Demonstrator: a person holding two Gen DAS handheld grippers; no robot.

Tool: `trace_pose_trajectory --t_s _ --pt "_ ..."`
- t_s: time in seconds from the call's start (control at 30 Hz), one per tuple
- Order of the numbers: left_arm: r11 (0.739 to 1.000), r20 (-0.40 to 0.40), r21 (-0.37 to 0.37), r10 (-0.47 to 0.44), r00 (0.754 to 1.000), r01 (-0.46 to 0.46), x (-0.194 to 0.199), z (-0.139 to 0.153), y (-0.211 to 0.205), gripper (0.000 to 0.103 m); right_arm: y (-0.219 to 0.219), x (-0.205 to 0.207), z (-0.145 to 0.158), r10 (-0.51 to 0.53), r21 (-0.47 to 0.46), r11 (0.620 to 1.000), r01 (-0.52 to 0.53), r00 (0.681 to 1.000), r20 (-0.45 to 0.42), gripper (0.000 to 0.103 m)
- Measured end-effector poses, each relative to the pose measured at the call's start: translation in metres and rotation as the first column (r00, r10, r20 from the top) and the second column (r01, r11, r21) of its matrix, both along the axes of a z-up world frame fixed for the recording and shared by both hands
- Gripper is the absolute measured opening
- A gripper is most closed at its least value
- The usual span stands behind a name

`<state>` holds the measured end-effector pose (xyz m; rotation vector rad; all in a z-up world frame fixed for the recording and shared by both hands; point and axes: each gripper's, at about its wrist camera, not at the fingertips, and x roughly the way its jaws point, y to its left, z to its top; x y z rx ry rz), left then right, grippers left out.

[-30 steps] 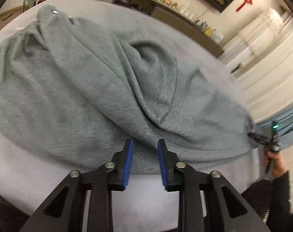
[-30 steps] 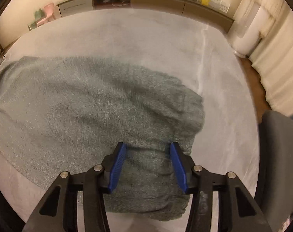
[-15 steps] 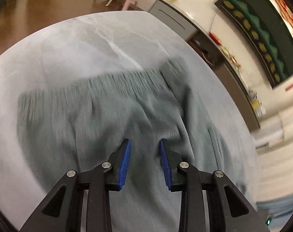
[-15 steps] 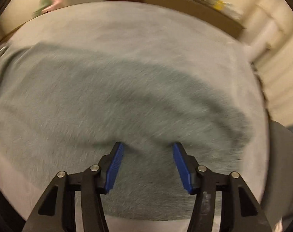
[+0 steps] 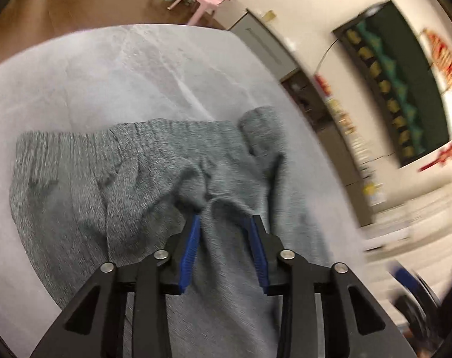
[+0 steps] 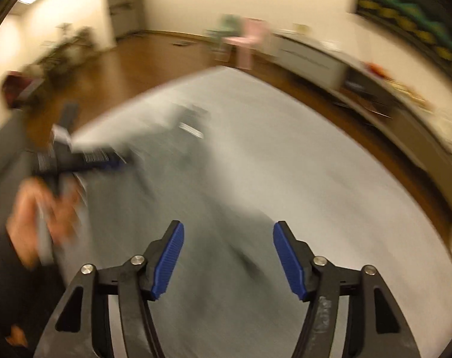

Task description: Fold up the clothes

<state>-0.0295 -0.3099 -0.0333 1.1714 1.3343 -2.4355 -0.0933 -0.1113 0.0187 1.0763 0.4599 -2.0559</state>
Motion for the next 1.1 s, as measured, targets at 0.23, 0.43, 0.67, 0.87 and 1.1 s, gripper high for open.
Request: trace_pose_trajectory --t_s 0.23,0.43,0.67,0.87,1.1 --pt "0.976 -0.116 0.217 0.014 0.993 0.012 0.013 -0.004 -0.030 0.040 -0.147 -0.091 -0.083 -0.045 0.041 0.998 0.038 0.981 0.189 0.068" --pt "0.959 -0.208 0.282 0.034 0.978 0.027 0.034 0.012 -0.054 0.051 -0.167 -0.103 -0.099 -0.036 0.064 0.998 0.027 0.989 0.141 0.007" --pt "0.939 -0.297 0.343 0.121 0.947 -0.013 0.055 0.023 -0.066 0.064 -0.166 0.028 -0.035 0.223 -0.174 0.960 -0.221 0.975 -0.004 0.007" --pt "0.942 -0.252 0.333 0.124 0.960 -0.034 0.061 0.023 -0.066 0.068 -0.177 0.058 -0.102 0.241 -0.052 0.969 -0.240 0.970 0.010 0.011" --pt "0.962 -0.255 0.270 0.118 0.960 -0.046 0.070 0.038 -0.068 0.070 -0.100 0.049 -0.082 0.124 -0.262 0.961 -0.088 0.984 0.125 0.040"
